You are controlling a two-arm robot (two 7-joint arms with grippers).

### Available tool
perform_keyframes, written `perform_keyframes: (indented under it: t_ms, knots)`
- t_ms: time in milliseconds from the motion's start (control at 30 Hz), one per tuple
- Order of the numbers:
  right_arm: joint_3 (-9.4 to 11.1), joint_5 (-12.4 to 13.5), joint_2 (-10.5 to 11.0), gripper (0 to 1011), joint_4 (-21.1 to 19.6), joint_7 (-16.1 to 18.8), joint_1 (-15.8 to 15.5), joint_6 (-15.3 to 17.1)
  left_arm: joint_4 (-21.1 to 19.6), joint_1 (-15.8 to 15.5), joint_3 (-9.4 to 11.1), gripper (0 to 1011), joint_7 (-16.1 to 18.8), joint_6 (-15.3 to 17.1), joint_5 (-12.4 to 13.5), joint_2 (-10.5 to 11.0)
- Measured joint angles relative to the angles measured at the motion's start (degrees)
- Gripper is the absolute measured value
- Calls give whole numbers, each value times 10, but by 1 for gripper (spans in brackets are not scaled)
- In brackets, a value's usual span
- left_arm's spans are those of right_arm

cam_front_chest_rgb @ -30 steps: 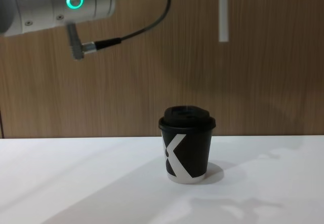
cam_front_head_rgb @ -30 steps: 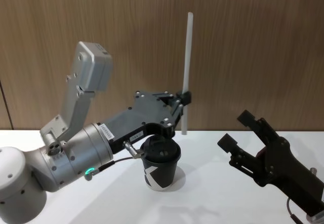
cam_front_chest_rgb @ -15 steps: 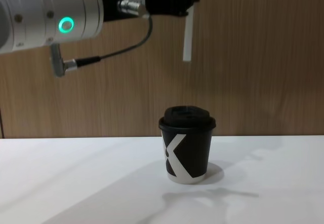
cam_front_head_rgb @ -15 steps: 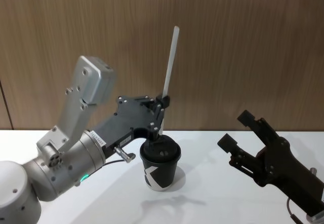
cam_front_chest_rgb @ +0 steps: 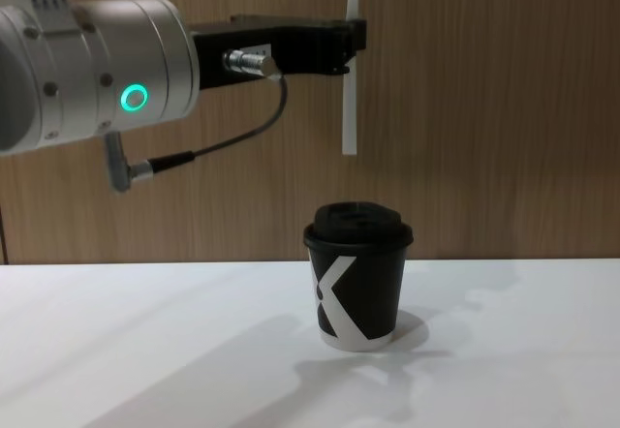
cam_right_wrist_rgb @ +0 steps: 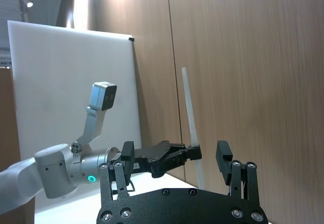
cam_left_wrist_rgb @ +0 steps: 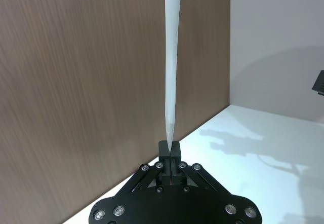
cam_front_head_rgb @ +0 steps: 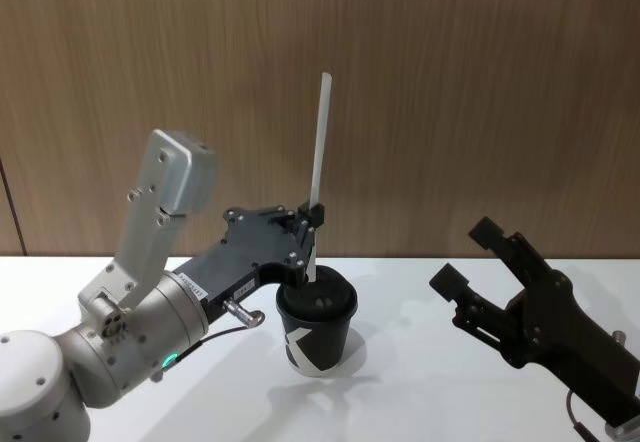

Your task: Pick up the straw with one hand, pass it to the other hand, and insert it into the cup.

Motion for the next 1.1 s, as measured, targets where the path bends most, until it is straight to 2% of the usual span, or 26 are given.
perform_keyframes:
  t_ms: [233,433,867,1100]
  knots:
    - [0,0,0,1001,0,0,0,0,23,2,-12,5,-18,-2,-29,-15]
    - [0,0,0,1001,0,0,0,0,35,0,-17,4,-26,-2,-36,-21]
    - [0,0,0,1001,0,0,0,0,59,-18,-9,5,-33,8,-21,-30]
    - [0,0,0,1001,0,0,0,0,81,-28,-3,5,-39,9,-12,-42]
